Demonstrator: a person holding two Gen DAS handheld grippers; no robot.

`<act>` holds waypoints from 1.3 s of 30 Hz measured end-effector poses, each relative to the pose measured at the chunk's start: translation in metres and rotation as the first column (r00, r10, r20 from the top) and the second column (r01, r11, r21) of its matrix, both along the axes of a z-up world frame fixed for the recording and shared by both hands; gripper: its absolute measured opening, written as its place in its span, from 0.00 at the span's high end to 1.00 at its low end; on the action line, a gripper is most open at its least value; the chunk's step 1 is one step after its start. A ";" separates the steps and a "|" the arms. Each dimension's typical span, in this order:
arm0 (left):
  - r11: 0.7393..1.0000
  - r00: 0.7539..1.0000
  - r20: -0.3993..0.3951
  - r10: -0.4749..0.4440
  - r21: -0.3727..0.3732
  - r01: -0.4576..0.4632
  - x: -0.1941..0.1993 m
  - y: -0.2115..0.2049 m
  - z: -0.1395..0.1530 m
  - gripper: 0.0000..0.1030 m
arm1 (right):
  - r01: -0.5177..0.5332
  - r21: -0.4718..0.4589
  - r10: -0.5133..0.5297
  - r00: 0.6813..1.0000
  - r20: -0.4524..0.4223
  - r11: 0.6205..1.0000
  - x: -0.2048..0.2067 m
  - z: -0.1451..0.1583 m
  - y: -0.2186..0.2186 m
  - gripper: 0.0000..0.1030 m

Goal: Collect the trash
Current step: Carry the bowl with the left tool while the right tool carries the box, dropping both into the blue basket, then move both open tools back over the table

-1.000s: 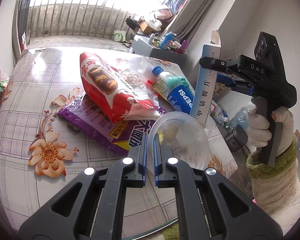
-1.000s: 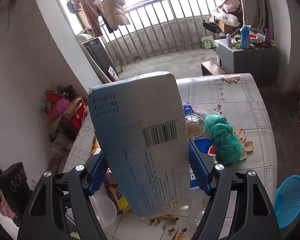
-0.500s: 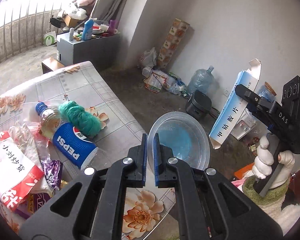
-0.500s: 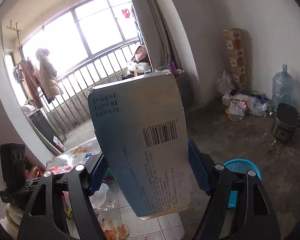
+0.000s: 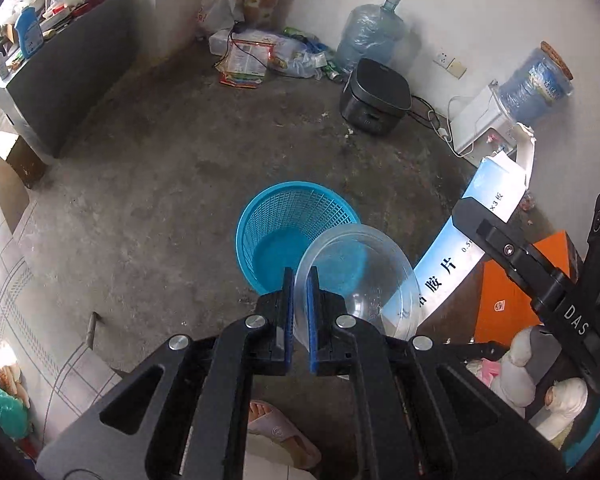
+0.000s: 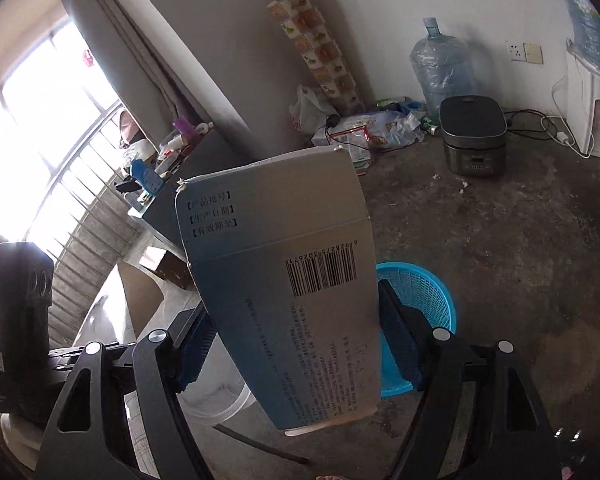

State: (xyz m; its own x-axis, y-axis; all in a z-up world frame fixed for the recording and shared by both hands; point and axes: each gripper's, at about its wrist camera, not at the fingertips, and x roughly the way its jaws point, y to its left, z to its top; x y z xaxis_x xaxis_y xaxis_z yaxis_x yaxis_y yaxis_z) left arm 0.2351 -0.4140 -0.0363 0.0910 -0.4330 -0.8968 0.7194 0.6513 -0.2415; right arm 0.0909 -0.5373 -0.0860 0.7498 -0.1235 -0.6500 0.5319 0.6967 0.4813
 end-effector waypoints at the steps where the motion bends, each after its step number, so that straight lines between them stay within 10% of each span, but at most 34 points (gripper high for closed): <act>1: 1.000 1.000 -0.003 0.005 0.002 -0.005 0.008 -0.013 -0.012 0.92 | 0.008 0.005 -0.008 1.000 -0.015 1.000 0.007 -0.011 -0.010 0.26; 4: 0.999 0.999 -0.023 0.039 0.011 -0.039 0.028 -0.042 -0.041 0.55 | 0.020 0.067 -0.016 0.998 -0.065 0.998 0.030 -0.053 -0.042 0.20; 10: 0.993 0.992 -0.069 0.108 -0.029 -0.110 0.047 -0.041 -0.053 0.52 | 0.083 0.118 -0.066 0.988 -0.142 0.990 0.040 -0.100 -0.070 0.20; 19: 0.953 0.984 0.133 0.119 -0.293 -0.076 0.013 0.050 0.054 0.25 | 0.045 -0.050 -0.045 0.999 -0.014 0.998 0.002 -0.027 -0.013 0.20; 29: 0.838 0.866 0.383 0.322 -0.540 -0.073 -0.065 0.225 0.153 0.12 | -0.088 -0.420 0.162 0.976 0.146 0.903 -0.024 0.080 0.110 0.06; 39: 0.735 0.724 0.292 0.624 -0.532 -0.419 -0.095 0.394 0.127 0.11 | -0.513 -0.303 0.569 0.811 0.135 0.803 0.016 0.107 0.230 0.06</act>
State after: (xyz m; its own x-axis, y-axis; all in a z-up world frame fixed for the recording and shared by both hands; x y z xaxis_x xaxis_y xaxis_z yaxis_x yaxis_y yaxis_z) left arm 0.1398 -0.0197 0.0903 0.7382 -0.4977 -0.4553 0.3802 0.8646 -0.3286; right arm 0.1070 -0.3071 0.0207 0.8540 0.2133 -0.4745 -0.0614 0.9470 0.3152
